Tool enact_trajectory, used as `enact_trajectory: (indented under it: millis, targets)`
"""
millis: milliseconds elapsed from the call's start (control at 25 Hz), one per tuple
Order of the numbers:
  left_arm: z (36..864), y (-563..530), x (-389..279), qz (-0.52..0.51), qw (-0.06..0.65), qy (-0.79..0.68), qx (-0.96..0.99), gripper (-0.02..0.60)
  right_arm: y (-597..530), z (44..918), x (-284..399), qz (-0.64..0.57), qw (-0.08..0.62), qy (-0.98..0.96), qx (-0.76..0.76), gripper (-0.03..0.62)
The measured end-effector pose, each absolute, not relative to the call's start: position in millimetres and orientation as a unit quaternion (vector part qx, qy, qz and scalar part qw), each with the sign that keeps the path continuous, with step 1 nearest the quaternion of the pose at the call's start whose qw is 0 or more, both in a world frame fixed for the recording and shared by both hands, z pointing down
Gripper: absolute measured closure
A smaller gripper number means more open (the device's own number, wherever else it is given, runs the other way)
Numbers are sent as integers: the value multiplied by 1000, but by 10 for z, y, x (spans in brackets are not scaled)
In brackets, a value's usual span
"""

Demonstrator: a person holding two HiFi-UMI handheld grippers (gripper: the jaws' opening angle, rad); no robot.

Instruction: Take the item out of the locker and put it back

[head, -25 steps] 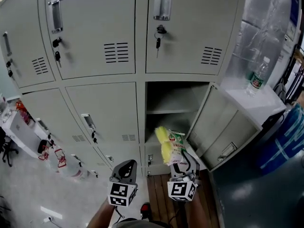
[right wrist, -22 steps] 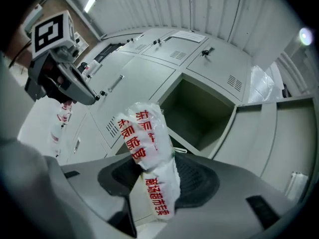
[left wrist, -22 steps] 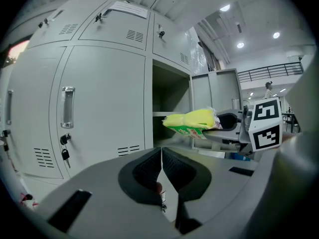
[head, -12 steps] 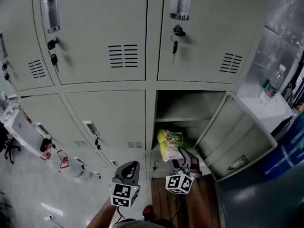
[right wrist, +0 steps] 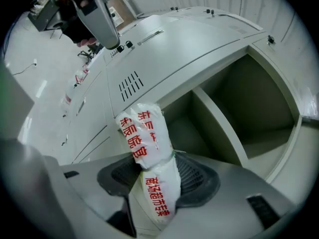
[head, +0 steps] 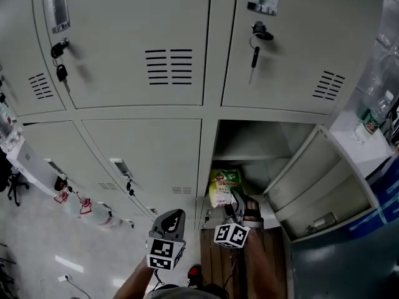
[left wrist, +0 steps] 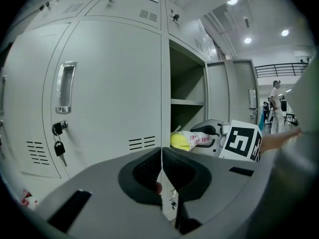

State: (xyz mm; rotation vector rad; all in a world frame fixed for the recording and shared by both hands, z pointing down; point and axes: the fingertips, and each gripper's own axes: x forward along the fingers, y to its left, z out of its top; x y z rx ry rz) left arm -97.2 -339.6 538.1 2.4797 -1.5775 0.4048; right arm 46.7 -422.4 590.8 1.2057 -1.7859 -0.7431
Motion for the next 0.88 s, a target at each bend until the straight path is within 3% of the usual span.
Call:
enact_trajectory:
  millis: [200, 640, 800, 880]
  targets:
    - [5471, -3433, -972, 140, 97, -529, 832, 552, -4268, 6105, 396, -336, 454, -685, 460, 361]
    - [5534, -3440, -979, 142, 102, -535, 827, 552, -4289, 6308, 406, -345, 465, -676, 456, 337]
    - [5532, -3437, -1002, 143, 102, -538, 824, 552, -4272, 6388, 360, -317, 459, -698, 449, 256]
    - [5515, -3428, -995, 141, 102, -539, 824, 552, -4273, 6406, 371, -313, 462, -696, 452, 254]
